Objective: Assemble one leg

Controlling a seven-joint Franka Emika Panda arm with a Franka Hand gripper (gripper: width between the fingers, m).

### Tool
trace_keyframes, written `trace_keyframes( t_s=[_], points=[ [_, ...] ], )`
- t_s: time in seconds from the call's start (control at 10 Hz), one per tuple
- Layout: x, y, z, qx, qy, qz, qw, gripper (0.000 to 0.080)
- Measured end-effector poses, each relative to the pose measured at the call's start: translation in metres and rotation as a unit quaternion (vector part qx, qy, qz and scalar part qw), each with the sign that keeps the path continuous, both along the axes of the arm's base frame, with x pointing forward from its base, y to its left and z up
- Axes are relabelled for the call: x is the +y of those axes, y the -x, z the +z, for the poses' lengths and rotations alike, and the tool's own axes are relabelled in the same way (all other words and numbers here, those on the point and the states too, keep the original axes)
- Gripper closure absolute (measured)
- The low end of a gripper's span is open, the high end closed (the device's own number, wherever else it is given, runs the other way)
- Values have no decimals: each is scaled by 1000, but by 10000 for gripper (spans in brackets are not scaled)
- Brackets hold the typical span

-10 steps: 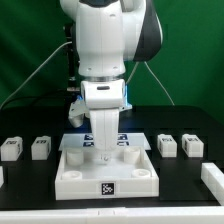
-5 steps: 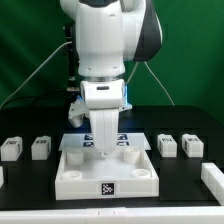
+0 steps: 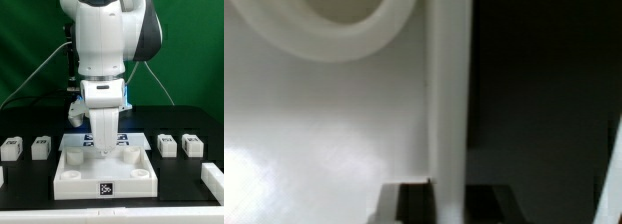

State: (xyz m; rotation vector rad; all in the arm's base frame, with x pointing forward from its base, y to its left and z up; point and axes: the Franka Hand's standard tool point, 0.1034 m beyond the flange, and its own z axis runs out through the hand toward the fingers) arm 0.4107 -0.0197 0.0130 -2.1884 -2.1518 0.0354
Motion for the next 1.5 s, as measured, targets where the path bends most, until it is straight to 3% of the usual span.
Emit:
trace_keyframes(
  t_s=[0.4, 1.0, 1.3, 1.5],
  points=[
    [3, -1, 0, 0, 0, -4, 1000, 738],
    [76, -59, 0, -31, -17, -17, 999, 738],
    [90, -85, 0, -44, -23, -18, 999, 738],
    [92, -86, 0, -38, -15, -9, 999, 738]
  ],
)
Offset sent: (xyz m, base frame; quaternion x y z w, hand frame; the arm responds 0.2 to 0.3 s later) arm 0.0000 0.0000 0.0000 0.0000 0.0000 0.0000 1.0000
